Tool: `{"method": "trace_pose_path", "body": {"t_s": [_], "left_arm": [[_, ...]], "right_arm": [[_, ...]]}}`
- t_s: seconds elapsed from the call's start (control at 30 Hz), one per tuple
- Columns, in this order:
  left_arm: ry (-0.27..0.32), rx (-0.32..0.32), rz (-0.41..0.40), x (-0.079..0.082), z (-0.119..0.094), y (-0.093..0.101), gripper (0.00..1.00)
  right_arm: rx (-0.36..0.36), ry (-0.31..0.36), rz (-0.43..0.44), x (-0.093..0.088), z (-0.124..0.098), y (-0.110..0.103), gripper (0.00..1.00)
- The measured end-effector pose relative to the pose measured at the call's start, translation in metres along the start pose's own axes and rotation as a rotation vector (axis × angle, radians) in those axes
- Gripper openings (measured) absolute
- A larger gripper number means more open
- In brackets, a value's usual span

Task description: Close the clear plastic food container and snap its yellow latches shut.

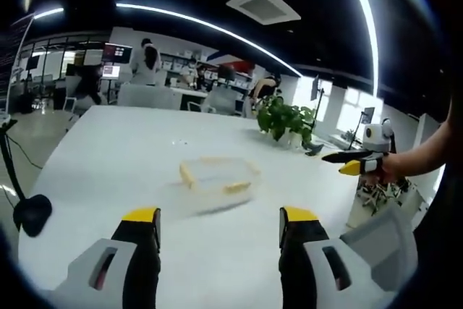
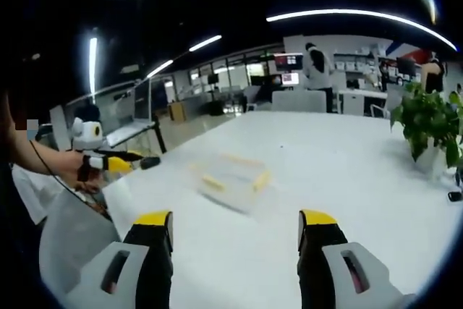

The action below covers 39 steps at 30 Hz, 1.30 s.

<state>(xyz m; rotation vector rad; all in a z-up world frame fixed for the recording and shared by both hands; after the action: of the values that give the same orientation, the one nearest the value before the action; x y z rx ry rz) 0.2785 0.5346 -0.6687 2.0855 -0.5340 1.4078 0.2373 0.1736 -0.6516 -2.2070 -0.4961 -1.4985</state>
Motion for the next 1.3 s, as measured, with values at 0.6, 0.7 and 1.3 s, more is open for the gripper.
{"method": "trace_pose_path", "body": {"t_s": [0.6, 0.7, 1.3], "left_arm": [[0.017, 0.042, -0.047, -0.009, -0.024, 0.002, 0.65], [0.026, 0.048, -0.06, -0.01, -0.027, 0.003, 0.65], [0.046, 0.091, -0.09, -0.027, -0.046, 0.006, 0.64]], "right_arm": [[0.002, 0.005, 0.029, -0.007, -0.017, -0.013, 0.7], [0.006, 0.007, 0.038, -0.007, -0.018, -0.015, 0.7], [0.035, 0.035, 0.093, -0.015, -0.026, -0.041, 0.71]]}}
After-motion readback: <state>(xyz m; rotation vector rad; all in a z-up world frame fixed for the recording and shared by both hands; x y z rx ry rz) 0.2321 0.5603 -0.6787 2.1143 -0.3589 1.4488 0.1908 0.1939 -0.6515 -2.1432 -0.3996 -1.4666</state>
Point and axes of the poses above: the point that each gripper's makers call its tool centre point, and the gripper's own axes: z roughly forward along the fingers, y roughly to its right, x roughly out of its top, the point moved 7 cm from there along -z, roughly backward along the fingers, and after that the axes turned 1 degree about y, right-handed, at the moved point
